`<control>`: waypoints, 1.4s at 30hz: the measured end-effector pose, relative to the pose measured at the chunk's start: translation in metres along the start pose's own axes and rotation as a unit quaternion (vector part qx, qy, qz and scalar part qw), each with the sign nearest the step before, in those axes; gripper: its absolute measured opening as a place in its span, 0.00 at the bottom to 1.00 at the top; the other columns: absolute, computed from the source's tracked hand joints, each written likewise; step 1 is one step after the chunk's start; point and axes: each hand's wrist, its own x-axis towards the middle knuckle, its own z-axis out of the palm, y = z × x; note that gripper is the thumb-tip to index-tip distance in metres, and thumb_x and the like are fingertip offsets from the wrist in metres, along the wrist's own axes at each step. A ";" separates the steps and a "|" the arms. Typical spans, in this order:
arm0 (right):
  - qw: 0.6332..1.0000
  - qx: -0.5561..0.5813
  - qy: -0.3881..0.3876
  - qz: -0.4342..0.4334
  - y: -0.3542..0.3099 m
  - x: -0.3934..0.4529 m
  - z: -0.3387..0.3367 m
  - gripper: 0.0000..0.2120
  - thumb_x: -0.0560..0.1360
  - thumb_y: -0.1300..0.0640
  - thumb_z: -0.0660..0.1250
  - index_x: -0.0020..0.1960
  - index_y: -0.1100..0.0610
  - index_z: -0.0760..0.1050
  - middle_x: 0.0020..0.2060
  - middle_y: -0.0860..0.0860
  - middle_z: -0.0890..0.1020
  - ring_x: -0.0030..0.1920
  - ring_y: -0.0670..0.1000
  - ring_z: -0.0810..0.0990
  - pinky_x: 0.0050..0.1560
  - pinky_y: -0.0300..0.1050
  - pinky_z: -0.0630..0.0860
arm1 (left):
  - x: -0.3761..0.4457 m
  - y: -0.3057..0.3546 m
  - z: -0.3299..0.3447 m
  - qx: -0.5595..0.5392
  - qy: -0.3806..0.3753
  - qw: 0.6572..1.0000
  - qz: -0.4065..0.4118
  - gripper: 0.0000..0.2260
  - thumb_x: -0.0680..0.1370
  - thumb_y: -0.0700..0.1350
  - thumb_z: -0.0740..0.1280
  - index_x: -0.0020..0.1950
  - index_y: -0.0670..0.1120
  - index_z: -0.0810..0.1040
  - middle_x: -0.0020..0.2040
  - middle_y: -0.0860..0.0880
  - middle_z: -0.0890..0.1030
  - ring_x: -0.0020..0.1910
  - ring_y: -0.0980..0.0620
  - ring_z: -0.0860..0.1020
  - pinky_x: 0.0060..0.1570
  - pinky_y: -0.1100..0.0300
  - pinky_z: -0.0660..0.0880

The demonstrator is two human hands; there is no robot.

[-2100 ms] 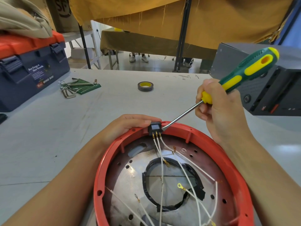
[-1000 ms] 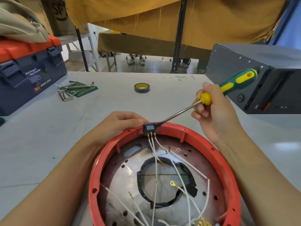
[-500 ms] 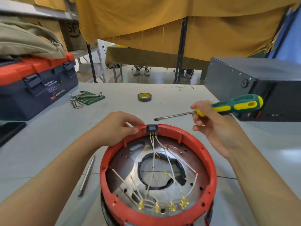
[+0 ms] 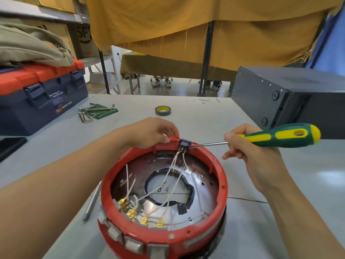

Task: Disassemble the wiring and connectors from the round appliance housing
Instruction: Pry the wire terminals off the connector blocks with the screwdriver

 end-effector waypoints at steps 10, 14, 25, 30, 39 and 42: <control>0.992 -0.096 -0.026 -0.082 -0.004 -0.010 0.001 0.09 0.63 0.48 0.67 0.34 0.53 0.74 0.22 0.48 0.76 0.28 0.53 0.80 0.35 0.42 0.72 | -0.006 -0.008 0.025 -0.103 0.049 0.991 0.067 0.11 0.78 0.41 0.64 0.52 0.58 0.80 0.47 0.61 0.82 0.45 0.63 0.79 0.51 0.70 0.71; 0.989 -0.105 -0.027 -0.099 -0.004 -0.010 -0.001 0.07 0.64 0.49 0.67 0.33 0.53 0.74 0.22 0.47 0.75 0.28 0.53 0.79 0.33 0.35 0.71 | -0.006 -0.007 0.028 -0.085 0.069 0.991 0.083 0.10 0.78 0.45 0.65 0.53 0.60 0.80 0.50 0.62 0.81 0.50 0.64 0.78 0.53 0.73 0.70; 0.982 -0.133 -0.082 -0.111 -0.011 -0.013 -0.004 0.08 0.67 0.50 0.66 0.35 0.54 0.75 0.23 0.56 0.75 0.25 0.51 0.73 0.30 0.38 0.70 | -0.004 -0.008 0.029 -0.071 0.077 0.991 0.083 0.09 0.77 0.47 0.66 0.55 0.58 0.81 0.50 0.64 0.79 0.52 0.67 0.76 0.53 0.77 0.67; 0.979 -0.144 -0.074 -0.123 -0.014 -0.015 -0.005 0.08 0.67 0.51 0.67 0.34 0.55 0.74 0.22 0.55 0.74 0.24 0.49 0.71 0.29 0.35 0.69 | -0.003 -0.008 0.030 -0.068 0.081 0.991 0.077 0.09 0.78 0.47 0.66 0.53 0.61 0.80 0.49 0.65 0.79 0.52 0.66 0.76 0.54 0.75 0.68; 0.978 -0.146 -0.080 -0.129 -0.017 -0.019 -0.001 0.08 0.70 0.59 0.67 0.33 0.56 0.73 0.22 0.53 0.73 0.24 0.45 0.71 0.29 0.33 0.68 | -0.003 -0.006 0.030 -0.056 0.089 0.992 0.072 0.10 0.77 0.46 0.66 0.53 0.60 0.81 0.49 0.64 0.79 0.53 0.64 0.76 0.55 0.73 0.68; 0.976 -0.147 -0.078 -0.139 -0.017 -0.020 0.001 0.09 0.71 0.59 0.67 0.32 0.55 0.73 0.23 0.53 0.73 0.24 0.45 0.70 0.28 0.32 0.68 | -0.004 -0.005 0.030 -0.047 0.096 0.992 0.071 0.09 0.77 0.46 0.66 0.53 0.59 0.81 0.51 0.61 0.81 0.52 0.65 0.76 0.53 0.76 0.67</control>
